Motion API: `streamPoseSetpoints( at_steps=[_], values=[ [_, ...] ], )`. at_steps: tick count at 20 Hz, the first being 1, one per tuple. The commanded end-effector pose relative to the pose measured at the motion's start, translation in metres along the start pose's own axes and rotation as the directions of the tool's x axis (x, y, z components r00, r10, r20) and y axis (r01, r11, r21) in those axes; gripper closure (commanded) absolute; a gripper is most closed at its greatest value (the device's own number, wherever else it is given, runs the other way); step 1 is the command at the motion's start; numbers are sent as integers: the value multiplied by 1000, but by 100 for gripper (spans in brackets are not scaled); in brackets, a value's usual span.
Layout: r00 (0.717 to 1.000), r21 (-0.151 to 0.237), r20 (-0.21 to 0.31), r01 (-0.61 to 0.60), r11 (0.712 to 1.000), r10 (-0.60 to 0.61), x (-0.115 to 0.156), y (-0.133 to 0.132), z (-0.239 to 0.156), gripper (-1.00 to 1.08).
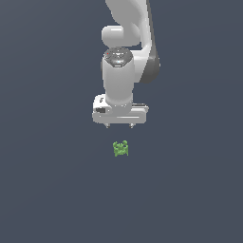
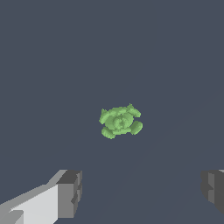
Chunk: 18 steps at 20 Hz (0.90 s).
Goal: Pick up the object and move it to a goal position.
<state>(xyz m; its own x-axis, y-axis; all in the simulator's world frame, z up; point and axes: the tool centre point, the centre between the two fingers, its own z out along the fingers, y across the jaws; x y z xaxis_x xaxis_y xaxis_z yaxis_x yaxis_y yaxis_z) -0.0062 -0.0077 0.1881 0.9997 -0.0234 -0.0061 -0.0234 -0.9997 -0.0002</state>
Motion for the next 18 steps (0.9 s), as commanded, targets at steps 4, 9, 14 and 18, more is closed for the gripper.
streamPoseSetpoints(
  at_steps=[4, 9, 14, 18],
  values=[
    [1000, -2, -2, 2, 1000, -2, 1, -2, -1, -92],
    [1000, -13, -11, 16, 1000, -16, 6, -12, -8, -92],
    [1000, -15, -12, 23, 1000, -23, 6, -14, -10, -92],
    [1000, -13, -12, 4, 1000, -4, 6, -13, -8, -92]
  ],
)
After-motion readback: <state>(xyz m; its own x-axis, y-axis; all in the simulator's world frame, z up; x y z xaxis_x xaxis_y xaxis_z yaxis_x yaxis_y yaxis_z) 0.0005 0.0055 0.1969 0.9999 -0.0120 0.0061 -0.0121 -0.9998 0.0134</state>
